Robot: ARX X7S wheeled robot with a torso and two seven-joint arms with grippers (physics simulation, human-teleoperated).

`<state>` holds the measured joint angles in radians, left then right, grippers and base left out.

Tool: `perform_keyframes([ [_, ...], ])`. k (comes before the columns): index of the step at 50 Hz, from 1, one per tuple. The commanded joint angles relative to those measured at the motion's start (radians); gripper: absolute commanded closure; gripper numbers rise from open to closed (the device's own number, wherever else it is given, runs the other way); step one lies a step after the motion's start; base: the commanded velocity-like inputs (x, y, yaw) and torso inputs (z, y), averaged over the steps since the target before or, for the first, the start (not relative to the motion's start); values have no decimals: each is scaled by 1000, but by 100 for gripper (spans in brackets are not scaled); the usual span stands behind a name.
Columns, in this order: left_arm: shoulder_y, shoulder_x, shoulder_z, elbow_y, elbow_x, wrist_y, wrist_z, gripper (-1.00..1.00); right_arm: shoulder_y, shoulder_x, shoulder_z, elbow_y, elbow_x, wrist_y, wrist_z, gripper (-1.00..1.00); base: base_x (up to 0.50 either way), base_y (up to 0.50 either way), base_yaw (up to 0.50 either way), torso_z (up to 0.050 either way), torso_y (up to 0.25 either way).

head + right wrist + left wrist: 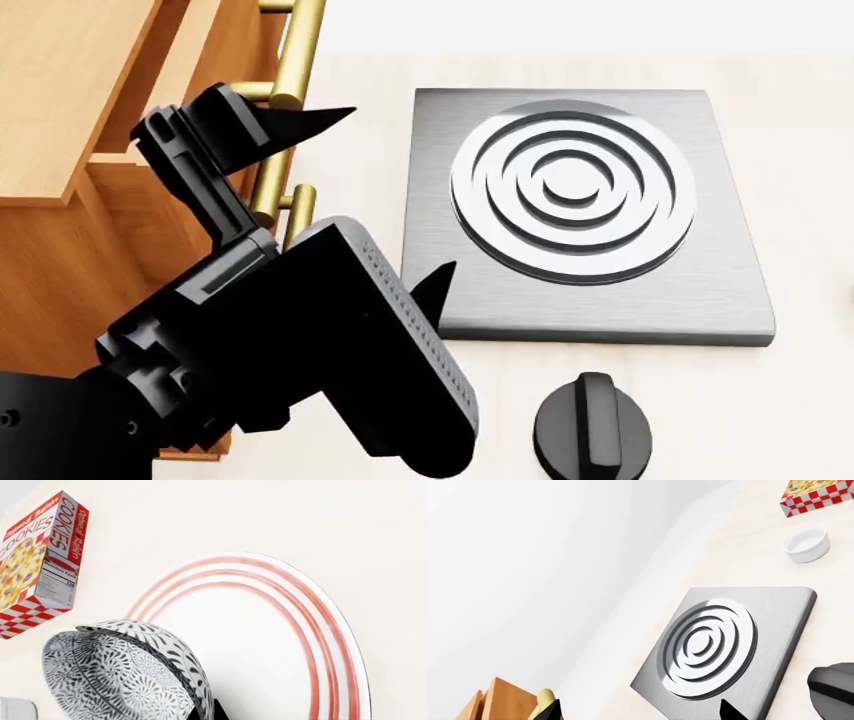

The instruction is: Pick the akita bowl on the wooden cabinet and place it on the plate.

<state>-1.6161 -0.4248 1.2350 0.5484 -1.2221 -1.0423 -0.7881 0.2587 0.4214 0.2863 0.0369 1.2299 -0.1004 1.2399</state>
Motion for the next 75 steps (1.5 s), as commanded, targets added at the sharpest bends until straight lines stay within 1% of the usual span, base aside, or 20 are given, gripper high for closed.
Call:
perform_keyframes([
  [1,1,-2,2,-2,1,3,1,-100,11,-6,-2,32,-11,-1,-20,100,0,0,0,10,0],
  [11,4,-1,9,-4,7,5,3,-100,11,-6,-1,35,-12,0,-22,100,0,0,0,0,0],
  [14,3,0,9,-6,8,5,5,-100,10,-3,-1,26,-9,-2,-44,100,0,0,0,0,0],
  [15,3,0,10,-8,9,6,7,-100,9,3,-7,18,-17,2,-42,-100,0,0,0,0,0],
  [34,5,-7,11,-9,12,11,7,-100,13,10,-17,-3,-4,16,-77,-100,0,0,0,0,0],
  [54,8,-15,11,-10,11,15,5,-100,4,14,-21,-30,-11,19,-73,-100,0,0,0,0,0],
  [66,3,-19,7,-6,4,13,2,-100,-39,48,3,-165,-11,30,-12,-100,0,0,0,0,0],
  [75,0,-27,1,-3,-7,10,-8,-100,-141,53,65,-276,4,9,17,-100,0,0,0,0,0],
])
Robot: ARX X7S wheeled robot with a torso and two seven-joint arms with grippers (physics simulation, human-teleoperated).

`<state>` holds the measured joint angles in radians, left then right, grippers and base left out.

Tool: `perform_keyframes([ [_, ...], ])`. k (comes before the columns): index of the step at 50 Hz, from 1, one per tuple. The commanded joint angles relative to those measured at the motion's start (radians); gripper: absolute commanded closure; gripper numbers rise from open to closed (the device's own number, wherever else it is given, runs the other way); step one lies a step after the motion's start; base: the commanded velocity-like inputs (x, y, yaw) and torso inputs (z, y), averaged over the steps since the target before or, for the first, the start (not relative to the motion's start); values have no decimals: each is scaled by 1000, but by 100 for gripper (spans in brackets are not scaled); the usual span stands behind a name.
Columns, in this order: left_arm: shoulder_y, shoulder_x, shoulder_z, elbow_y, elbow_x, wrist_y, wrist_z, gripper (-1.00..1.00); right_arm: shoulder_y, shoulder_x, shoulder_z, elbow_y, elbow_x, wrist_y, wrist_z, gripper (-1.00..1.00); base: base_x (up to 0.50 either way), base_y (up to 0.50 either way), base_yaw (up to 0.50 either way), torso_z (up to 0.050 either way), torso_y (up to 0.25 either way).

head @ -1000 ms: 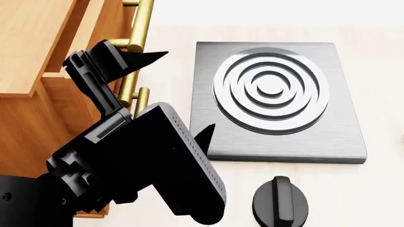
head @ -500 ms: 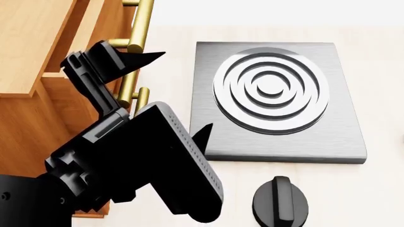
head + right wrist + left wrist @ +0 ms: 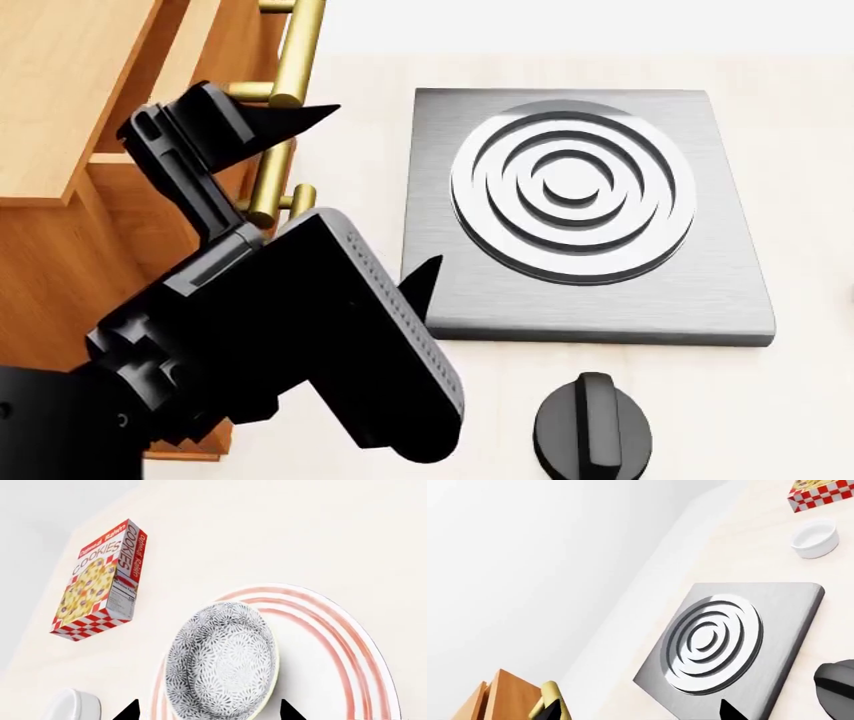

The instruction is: Pick the akita bowl on the wooden cabinet and place it on the plate.

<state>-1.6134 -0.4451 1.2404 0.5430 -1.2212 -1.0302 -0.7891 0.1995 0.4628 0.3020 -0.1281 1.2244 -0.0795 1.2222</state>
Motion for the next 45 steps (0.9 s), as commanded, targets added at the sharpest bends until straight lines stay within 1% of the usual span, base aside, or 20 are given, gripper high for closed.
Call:
perform_keyframes([
  [1,-3,-7,-4,3,-7,-3,-7,-100,-86,12,53,-118,11,-13,37,-100,0,0,0,0,0],
  [9,-4,-4,-4,0,-7,-1,-6,-100,-120,35,83,-228,13,-11,79,-100,0,0,0,0,0],
  [20,-5,-13,-8,7,-15,-3,-14,-100,-85,101,66,-392,-5,33,156,-100,0,0,0,0,0],
  [34,-23,-8,-16,11,-30,-10,-18,-100,18,238,57,-629,10,121,298,-100,0,0,0,0,0],
  [41,-28,-7,-17,12,-31,-10,-17,-100,68,268,47,-680,27,156,329,-100,0,0,0,0,0],
  [45,-26,-9,-15,13,-27,-7,-15,-100,109,272,64,-720,48,211,346,-100,0,0,0,0,0],
])
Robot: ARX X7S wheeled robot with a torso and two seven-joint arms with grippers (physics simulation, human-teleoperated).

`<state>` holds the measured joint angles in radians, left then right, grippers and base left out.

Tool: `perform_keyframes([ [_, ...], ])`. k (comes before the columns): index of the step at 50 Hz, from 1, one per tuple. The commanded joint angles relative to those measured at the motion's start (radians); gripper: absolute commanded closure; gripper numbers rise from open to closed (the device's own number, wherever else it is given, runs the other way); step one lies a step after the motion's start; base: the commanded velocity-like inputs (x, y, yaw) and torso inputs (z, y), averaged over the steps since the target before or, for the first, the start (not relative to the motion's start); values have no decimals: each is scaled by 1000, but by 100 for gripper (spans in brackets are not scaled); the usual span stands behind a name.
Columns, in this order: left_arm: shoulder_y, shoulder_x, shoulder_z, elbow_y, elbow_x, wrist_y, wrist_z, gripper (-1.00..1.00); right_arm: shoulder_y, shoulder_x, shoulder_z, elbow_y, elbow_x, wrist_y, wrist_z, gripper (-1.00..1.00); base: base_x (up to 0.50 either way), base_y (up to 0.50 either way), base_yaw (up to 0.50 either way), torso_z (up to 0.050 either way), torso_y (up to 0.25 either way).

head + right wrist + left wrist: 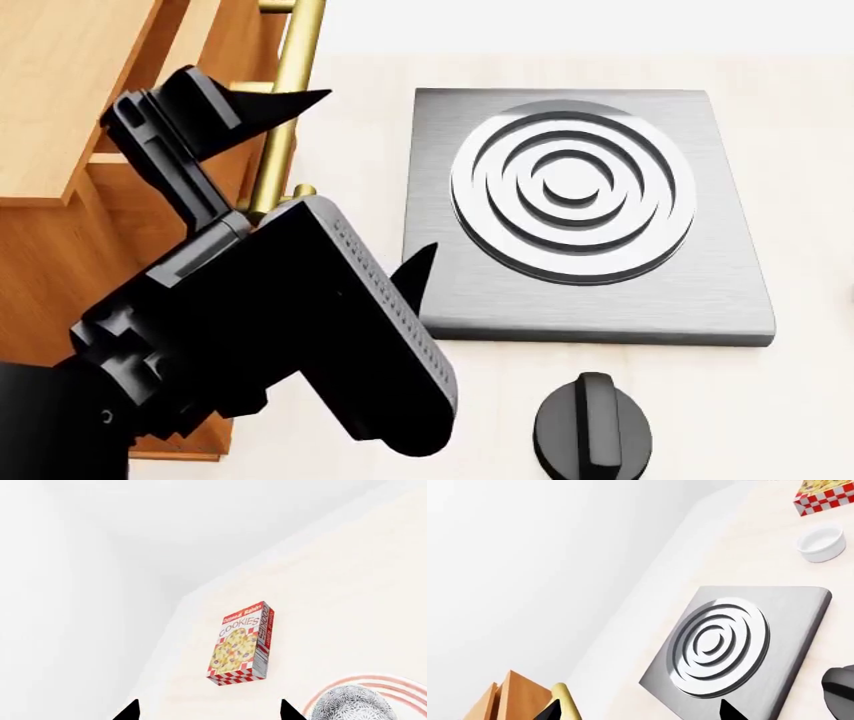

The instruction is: Pick the akita bowl on the wooden cabinet and place it on the plate.

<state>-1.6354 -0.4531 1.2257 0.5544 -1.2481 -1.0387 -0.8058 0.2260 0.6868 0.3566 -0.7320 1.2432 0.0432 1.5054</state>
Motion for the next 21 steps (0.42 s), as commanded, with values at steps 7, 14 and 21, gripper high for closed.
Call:
perform_keyframes([
  [7,-4,-3,-1,4,-2,2,0,-100,197,-29,100,-179,89,289,64,-100,0,0,0,0,0],
  [14,0,-5,-2,7,-2,6,-2,-100,362,-124,193,-225,169,539,65,-100,0,0,0,0,0],
  [21,17,-19,5,9,15,20,4,-100,594,-284,326,-252,279,886,65,-100,0,0,0,0,0],
])
